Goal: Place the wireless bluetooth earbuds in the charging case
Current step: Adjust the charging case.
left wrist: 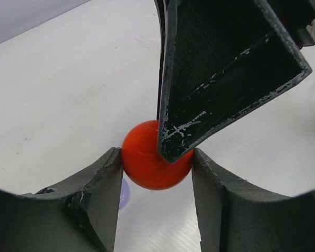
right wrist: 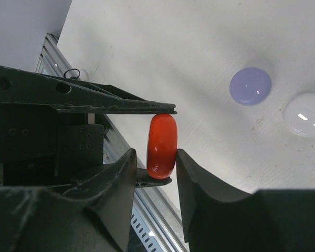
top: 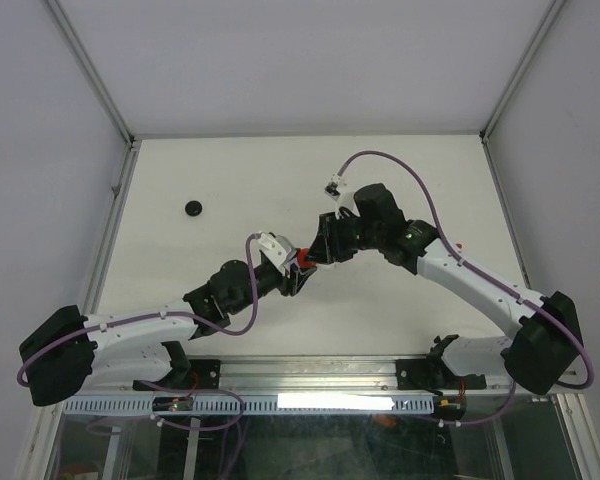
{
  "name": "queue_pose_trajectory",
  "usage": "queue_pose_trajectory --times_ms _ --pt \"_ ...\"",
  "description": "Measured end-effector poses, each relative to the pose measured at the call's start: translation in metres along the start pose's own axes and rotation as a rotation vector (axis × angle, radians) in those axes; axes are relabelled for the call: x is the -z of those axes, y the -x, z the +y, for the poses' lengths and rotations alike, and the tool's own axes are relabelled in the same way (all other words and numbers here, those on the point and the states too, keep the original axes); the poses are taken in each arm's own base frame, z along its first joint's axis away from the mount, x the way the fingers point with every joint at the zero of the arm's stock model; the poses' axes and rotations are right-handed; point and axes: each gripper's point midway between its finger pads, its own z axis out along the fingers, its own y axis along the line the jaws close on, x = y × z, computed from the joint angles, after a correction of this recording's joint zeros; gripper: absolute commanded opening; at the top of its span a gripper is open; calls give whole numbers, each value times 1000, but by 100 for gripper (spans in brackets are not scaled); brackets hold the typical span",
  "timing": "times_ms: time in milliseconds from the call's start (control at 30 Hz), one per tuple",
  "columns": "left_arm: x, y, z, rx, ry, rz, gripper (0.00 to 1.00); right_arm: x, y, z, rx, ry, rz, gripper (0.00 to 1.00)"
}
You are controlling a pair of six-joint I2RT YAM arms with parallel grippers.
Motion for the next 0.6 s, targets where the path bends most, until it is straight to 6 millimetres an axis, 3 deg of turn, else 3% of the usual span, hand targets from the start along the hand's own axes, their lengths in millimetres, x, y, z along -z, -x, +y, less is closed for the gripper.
queue_pose_trajectory --times_ms 133,300,600 --pt "0 0 0 0 0 0 38 -3 -3 -1 0 2 15 26" --pt "0 -1 0 0 0 2 51 -4 -3 -3 11 -5 17 6" --pt "9 15 0 6 -5 -46 71 5 5 2 86 2 8 0"
